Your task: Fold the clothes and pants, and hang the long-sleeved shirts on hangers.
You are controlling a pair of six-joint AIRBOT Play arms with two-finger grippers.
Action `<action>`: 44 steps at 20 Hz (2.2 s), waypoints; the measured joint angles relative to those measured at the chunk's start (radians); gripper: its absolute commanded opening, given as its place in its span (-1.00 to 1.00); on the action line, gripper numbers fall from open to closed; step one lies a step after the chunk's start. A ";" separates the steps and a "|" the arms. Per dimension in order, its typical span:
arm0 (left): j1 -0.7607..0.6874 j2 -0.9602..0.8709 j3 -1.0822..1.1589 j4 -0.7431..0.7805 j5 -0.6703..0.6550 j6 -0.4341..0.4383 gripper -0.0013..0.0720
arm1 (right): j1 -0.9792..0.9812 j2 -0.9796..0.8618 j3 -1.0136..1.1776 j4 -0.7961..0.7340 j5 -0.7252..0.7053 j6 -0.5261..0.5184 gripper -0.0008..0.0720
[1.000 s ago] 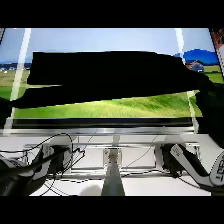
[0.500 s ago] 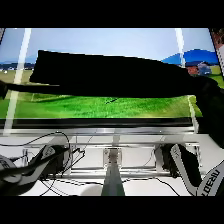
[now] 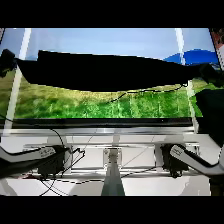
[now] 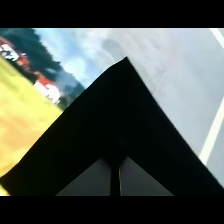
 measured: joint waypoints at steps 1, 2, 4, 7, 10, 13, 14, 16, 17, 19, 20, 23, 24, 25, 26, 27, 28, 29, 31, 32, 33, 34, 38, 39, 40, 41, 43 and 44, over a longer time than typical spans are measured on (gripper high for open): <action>-0.014 -0.044 0.042 0.004 0.002 -0.020 -0.96 | 0.006 -0.062 0.058 0.003 0.010 0.020 -0.94; -0.025 -0.083 0.076 0.006 0.004 -0.029 -0.96 | 0.009 -0.119 0.109 0.004 0.026 0.039 -0.94; -0.046 -0.153 0.134 0.009 0.017 -0.058 -0.96 | 0.014 -0.226 0.200 0.015 0.053 0.072 -0.94; -0.081 -0.225 0.180 0.012 0.079 -0.082 -0.96 | 0.018 -0.352 0.285 0.068 0.037 0.102 -0.94; -0.124 -0.271 0.197 0.011 0.180 -0.095 -0.84 | 0.023 -0.429 0.318 0.156 -0.043 0.124 -0.48; -0.168 -0.307 0.204 0.011 0.278 -0.095 0.96 | 0.048 -0.470 0.331 0.203 -0.143 0.129 0.97; -0.180 -0.313 0.205 0.010 0.299 -0.094 0.96 | 0.061 -0.476 0.333 0.217 -0.161 0.117 0.96; -0.198 -0.314 0.206 0.010 0.322 -0.089 0.96 | 0.085 -0.483 0.340 0.224 -0.193 0.085 0.93; -0.201 -0.307 0.207 0.011 0.326 -0.087 0.96 | 0.093 -0.483 0.343 0.224 -0.196 0.068 0.93; -0.197 -0.280 0.208 0.019 0.324 -0.085 0.95 | 0.105 -0.484 0.356 0.216 -0.193 0.037 0.93; -0.188 -0.263 0.208 0.033 0.305 -0.084 0.95 | 0.109 -0.485 0.363 0.208 -0.177 0.026 0.93; -0.137 -0.203 0.208 0.107 0.184 -0.084 0.54 | 0.114 -0.486 0.386 0.161 -0.119 0.007 0.93; -0.115 -0.189 0.208 0.134 0.118 -0.087 0.53 | 0.116 -0.486 0.390 0.146 -0.100 0.003 0.93; -0.090 -0.177 0.207 0.164 0.040 -0.090 0.53 | 0.117 -0.486 0.394 0.136 -0.085 0.000 0.93; -0.067 -0.167 0.201 0.189 -0.037 -0.094 0.53 | 0.117 -0.486 0.397 0.126 -0.075 -0.002 0.93; -0.051 -0.158 0.189 0.208 -0.101 -0.094 0.53 | 0.117 -0.486 0.398 0.119 -0.068 -0.004 0.93; -0.040 -0.149 0.167 0.223 -0.152 -0.095 0.53 | 0.117 -0.486 0.399 0.114 -0.058 -0.005 0.93; -0.032 -0.138 0.135 0.234 -0.185 -0.095 0.53 | 0.118 -0.486 0.401 0.111 -0.052 -0.007 0.93; -0.029 -0.126 0.067 0.230 -0.204 -0.098 0.82 | 0.118 -0.486 0.402 0.104 -0.034 -0.022 0.94; -0.028 -0.124 0.034 0.208 -0.200 -0.105 0.85 | 0.119 -0.486 0.402 0.103 -0.024 -0.036 0.94; -0.027 -0.127 0.006 0.185 -0.188 -0.121 0.85 | 0.119 -0.486 0.402 0.103 -0.016 -0.052 0.93; -0.024 -0.135 -0.019 0.167 -0.178 -0.148 0.85 | 0.119 -0.486 0.402 0.101 -0.008 -0.063 0.93; -0.023 -0.180 -0.077 0.122 -0.146 -0.245 0.84 | 0.119 -0.486 0.402 0.100 0.007 -0.090 0.93; -0.024 -0.189 -0.082 0.106 -0.118 -0.257 0.83 | 0.119 -0.486 0.403 0.100 0.010 -0.094 0.93; -0.028 -0.201 -0.088 0.086 -0.082 -0.266 0.83 | 0.119 -0.486 0.404 0.100 0.009 -0.098 0.93; -0.032 -0.211 -0.091 0.076 -0.048 -0.275 0.72 | 0.119 -0.486 0.405 0.100 0.013 -0.104 0.93; -0.043 -0.231 -0.096 0.063 0.033 -0.282 0.06 | 0.121 -0.486 0.415 0.100 0.016 -0.112 0.88; -0.051 -0.240 -0.098 0.061 0.079 -0.285 -0.51 | 0.125 -0.486 0.422 0.100 0.019 -0.114 0.61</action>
